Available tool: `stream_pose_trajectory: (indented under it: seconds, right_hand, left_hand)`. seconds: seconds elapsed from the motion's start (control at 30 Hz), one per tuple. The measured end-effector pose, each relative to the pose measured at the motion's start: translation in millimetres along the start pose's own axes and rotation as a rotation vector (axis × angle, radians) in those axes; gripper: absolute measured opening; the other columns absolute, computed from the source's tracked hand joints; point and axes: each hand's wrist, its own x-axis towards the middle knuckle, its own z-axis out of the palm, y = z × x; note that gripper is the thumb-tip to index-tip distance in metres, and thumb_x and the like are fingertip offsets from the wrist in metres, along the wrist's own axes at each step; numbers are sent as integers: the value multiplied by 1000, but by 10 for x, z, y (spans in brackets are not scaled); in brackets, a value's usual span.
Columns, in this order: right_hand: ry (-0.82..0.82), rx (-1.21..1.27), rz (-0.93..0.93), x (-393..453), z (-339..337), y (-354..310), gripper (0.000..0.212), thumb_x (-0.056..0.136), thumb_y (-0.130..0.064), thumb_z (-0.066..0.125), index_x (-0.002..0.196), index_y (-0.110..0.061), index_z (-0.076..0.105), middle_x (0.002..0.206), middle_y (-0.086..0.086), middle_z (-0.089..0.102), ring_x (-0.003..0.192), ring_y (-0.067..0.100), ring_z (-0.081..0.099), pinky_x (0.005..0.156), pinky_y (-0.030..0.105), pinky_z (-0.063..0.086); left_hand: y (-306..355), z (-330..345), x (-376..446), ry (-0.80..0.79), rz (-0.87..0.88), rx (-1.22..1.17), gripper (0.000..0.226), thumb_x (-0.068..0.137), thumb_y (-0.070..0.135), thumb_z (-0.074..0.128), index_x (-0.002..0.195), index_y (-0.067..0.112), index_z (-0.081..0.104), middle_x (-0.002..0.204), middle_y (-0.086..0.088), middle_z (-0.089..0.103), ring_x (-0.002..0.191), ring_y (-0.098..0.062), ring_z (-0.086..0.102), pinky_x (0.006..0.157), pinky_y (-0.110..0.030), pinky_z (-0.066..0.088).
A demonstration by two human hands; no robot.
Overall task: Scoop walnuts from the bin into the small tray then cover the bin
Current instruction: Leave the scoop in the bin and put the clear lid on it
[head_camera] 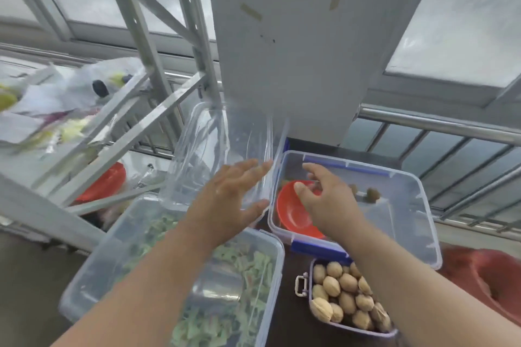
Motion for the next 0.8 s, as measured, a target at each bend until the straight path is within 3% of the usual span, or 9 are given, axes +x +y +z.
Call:
stream_pose_trajectory:
  seconds: [0.1, 0.17, 0.27, 0.4, 0.5, 0.6, 0.7, 0.77, 0.8]
  right_hand:
    - [-85, 19, 70, 94, 267, -267, 53, 102, -38, 65, 152, -31, 51, 124, -4, 67, 103, 14, 63, 96, 34, 53]
    - [-143, 13, 119, 170, 439, -421, 58, 99, -36, 68, 154, -27, 52, 123, -2, 67, 107, 17, 63, 101, 36, 51]
    - [-164, 72, 228, 249, 653, -568, 62, 96, -21, 72, 154, -21, 51, 134, 9, 66, 121, 24, 62, 105, 34, 45]
    - [-92, 189, 338, 263, 796, -623, 59, 91, 7, 59, 142, -24, 56, 93, 9, 67, 78, 21, 61, 81, 42, 56]
    - [-75, 325, 332, 263, 709, -614, 60, 94, 11, 50, 132, -36, 56, 109, 12, 66, 78, 25, 61, 68, 40, 55]
    - [-91, 397, 273, 309, 550, -569, 53, 99, 9, 49, 127, -35, 58, 118, 16, 65, 80, 28, 62, 65, 37, 55]
    - [-95, 450, 238, 350, 351, -552, 44, 103, 1, 51, 127, -33, 62, 117, 13, 69, 71, 26, 58, 51, 28, 49]
    - [-106, 474, 204, 323, 185, -571, 36, 107, -6, 51, 127, -32, 64, 109, 4, 73, 61, 20, 54, 45, 24, 45]
    - [-106, 499, 184, 306, 106, -588, 33, 108, -8, 49, 126, -31, 66, 97, 3, 73, 54, 17, 49, 43, 24, 42]
  left_hand:
    - [-287, -267, -91, -133, -102, 118, 93, 93, 67, 62, 164, 60, 1, 174, 11, 26, 156, -22, 29, 128, -44, 28]
    - [-443, -360, -100, -221, -175, 173, 95, 94, 69, 60, 165, 56, -1, 177, 6, 18, 160, -26, 19, 131, -43, 19]
    - [-578, -350, -69, -347, -148, 260, 86, 98, 63, 58, 168, 47, 10, 177, 2, 22, 161, -25, 20, 132, -43, 16]
    - [-553, -327, -44, -425, -116, 229, 82, 100, 50, 58, 167, 50, 11, 175, 4, 26, 160, -22, 25, 132, -48, 15]
    - [-494, -353, -11, -427, -97, 267, 83, 103, 48, 58, 167, 50, 6, 175, 4, 25, 162, -21, 23, 132, -53, 14]
    - [-357, -394, 23, -404, -1, 343, 64, 109, 19, 52, 166, 35, 29, 172, -1, 33, 161, -26, 26, 130, -54, 22]
    - [-112, -426, -2, -368, 64, 378, 64, 100, -9, 45, 161, 14, 42, 171, -7, 38, 161, -31, 28, 131, -55, 20]
    - [7, -463, -14, -240, 98, 360, 64, 89, -15, 60, 148, 9, 58, 156, -10, 58, 149, -30, 50, 123, -52, 37]
    - [46, -484, -10, -160, 139, 359, 62, 80, -15, 68, 137, 9, 68, 142, -9, 70, 136, -28, 64, 112, -49, 51]
